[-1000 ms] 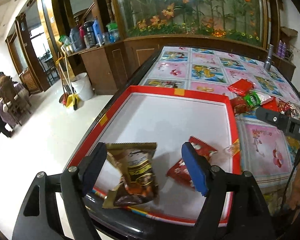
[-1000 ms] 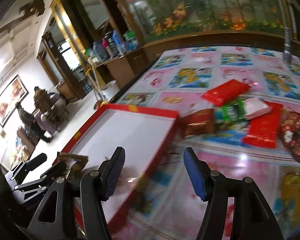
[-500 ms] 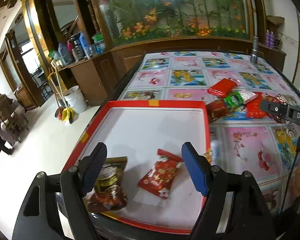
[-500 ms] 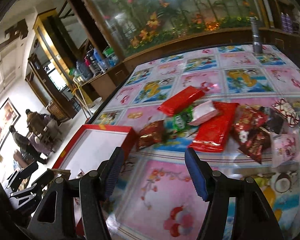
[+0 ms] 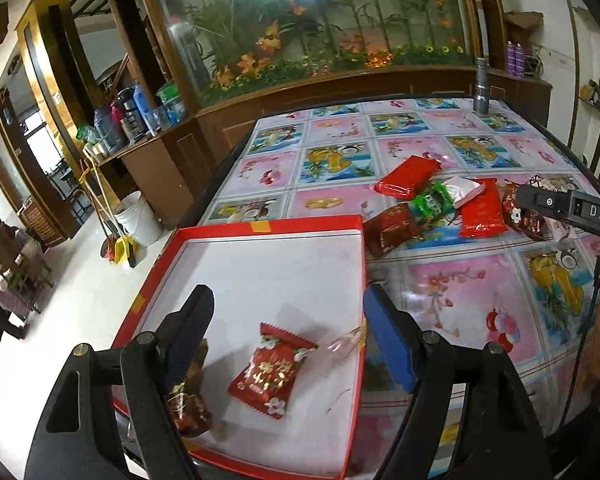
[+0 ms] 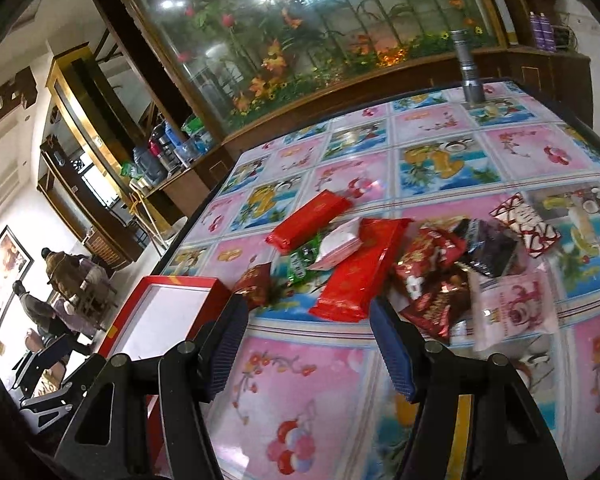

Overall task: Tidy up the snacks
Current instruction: 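Move both grippers back over the snack pile, then grasp the large red gold-lettered packet with the left gripper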

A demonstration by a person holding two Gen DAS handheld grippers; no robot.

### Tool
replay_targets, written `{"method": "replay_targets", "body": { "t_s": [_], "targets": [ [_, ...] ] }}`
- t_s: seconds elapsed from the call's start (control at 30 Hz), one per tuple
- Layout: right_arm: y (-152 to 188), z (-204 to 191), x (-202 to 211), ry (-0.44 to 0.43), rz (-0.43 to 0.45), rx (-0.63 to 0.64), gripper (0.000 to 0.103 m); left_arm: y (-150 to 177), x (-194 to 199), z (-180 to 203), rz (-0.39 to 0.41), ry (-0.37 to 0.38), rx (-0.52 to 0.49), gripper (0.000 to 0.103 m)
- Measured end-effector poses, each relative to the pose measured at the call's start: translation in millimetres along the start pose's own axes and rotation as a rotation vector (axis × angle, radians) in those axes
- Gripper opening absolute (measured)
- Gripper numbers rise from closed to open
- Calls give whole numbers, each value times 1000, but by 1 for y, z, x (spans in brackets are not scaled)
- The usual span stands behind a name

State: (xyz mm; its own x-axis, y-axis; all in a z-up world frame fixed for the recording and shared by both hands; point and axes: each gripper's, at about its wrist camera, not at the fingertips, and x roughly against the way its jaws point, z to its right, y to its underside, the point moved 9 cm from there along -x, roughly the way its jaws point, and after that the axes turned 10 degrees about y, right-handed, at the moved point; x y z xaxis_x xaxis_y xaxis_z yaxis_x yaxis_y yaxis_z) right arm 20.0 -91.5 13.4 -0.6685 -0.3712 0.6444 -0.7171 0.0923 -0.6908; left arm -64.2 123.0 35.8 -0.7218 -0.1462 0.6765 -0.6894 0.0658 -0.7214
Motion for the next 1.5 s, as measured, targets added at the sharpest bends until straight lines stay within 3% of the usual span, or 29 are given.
{"method": "replay_targets", "body": {
  "t_s": [0.17, 0.37, 0.5, 0.67, 0.9, 1.07, 1.13, 1.27, 1.33, 1.5],
  "targets": [
    [-9, 34, 1, 57, 18, -15, 66, -3, -12, 17, -26, 17, -41, 77],
    [-13, 106, -3, 167, -19, -93, 68, -12, -37, 47, -52, 46, -108, 77],
    [-9, 130, -4, 177, -49, -133, 68, -22, -58, 70, -74, 76, -152, 77],
    [-7, 112, -16, 138, -88, -85, 68, -29, -75, 81, -106, 98, -157, 77],
    [-5, 86, -54, 260, -159, 60, 68, -36, -85, 102, -152, 170, -158, 77],
    [2, 89, -61, 372, -158, 184, 64, -43, -98, 125, -172, 215, -170, 77],
    [1, 97, -58, 365, -161, 155, 62, -45, -106, 136, -187, 241, -178, 77],
    [-10, 116, -45, 164, -198, -80, 62, -48, -123, 154, -227, 291, -177, 77],
    [-15, 128, -40, 152, -188, -155, 63, -50, -131, 163, -243, 316, -181, 77],
    [-22, 133, -31, 158, -144, -180, 63, -51, -147, 180, -284, 370, -168, 77]
  ]
}}
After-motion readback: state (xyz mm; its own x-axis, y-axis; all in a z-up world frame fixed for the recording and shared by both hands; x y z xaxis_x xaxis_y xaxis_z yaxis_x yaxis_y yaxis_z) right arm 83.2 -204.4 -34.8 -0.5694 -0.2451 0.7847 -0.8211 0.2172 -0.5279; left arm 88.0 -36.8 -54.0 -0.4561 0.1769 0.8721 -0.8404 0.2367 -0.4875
